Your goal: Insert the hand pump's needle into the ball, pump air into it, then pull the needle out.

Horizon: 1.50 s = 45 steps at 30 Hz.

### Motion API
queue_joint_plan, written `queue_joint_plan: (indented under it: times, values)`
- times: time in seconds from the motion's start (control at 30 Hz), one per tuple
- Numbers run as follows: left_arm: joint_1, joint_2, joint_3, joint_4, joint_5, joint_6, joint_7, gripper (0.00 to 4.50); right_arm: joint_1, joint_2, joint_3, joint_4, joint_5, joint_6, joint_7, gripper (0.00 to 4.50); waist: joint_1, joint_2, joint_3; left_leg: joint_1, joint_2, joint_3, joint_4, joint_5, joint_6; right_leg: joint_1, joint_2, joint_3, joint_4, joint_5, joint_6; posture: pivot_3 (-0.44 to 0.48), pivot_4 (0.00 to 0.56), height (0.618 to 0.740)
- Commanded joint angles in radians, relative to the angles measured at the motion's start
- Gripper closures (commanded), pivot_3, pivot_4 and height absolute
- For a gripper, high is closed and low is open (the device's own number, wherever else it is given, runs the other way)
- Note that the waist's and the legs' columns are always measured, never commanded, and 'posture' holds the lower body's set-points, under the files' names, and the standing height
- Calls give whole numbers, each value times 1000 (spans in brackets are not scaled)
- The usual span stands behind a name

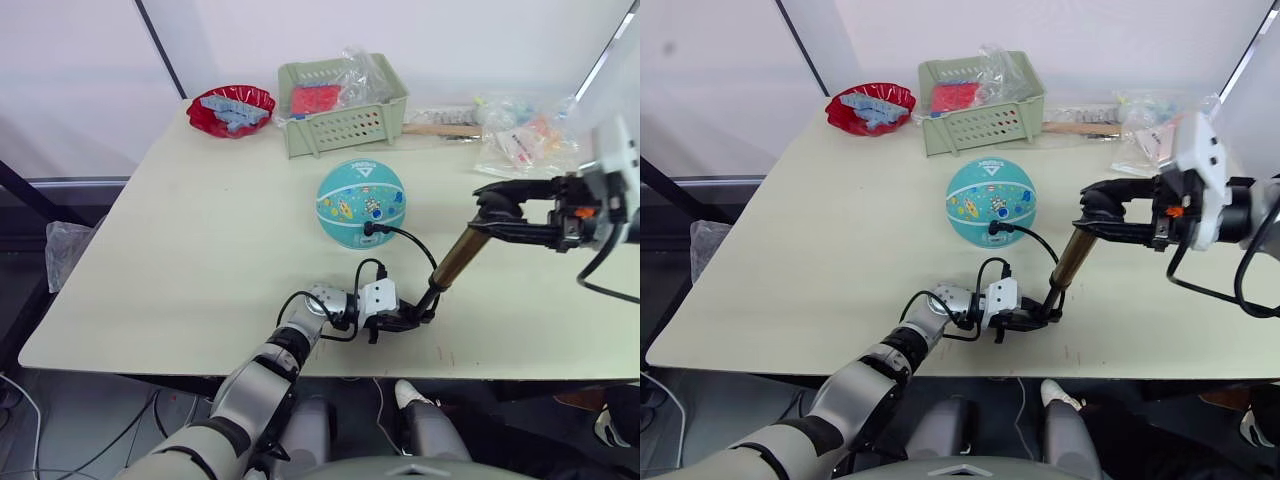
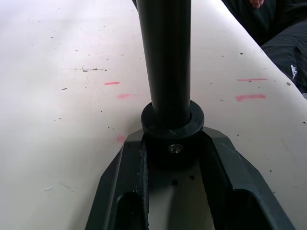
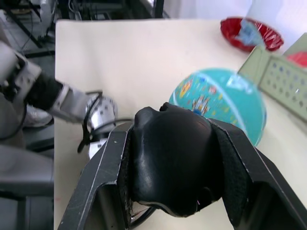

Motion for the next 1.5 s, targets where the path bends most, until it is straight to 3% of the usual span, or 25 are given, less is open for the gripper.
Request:
queue_joint_plan:
  times: [0.03,0.4,0.83,1.07,1.5]
  values:
    - [54,30,-31,85,65,44,15,3469,-78,-46,-111,-4,33,14,-27,2560,0,1,0,0,0,0,0,0,0,0,0,0,0,0,0,0,150,736]
    - [55,22,-32,85,66,43,21,3469,130,40,73,-78,-168,-106,-55,2560,-2,-3,-7,2,0,0,0,0,0,1,0,0,0,0,1,0,150,736]
    - [62,29,-29,79,68,42,22,3469,325,204,317,55,-482,-386,-98,2560,-5,-9,-21,5,1,0,0,0,0,2,2,0,0,0,1,0,150,736]
    - [61,30,-28,80,67,43,20,3469,288,231,261,35,-434,-365,-98,2560,-3,-8,-19,4,1,0,0,0,0,1,2,0,0,0,0,0,150,736]
    - [54,27,-31,88,67,44,18,3469,36,65,-3,-51,-97,-78,-44,2560,1,1,-5,0,0,0,0,0,0,0,1,0,0,0,0,0,150,736]
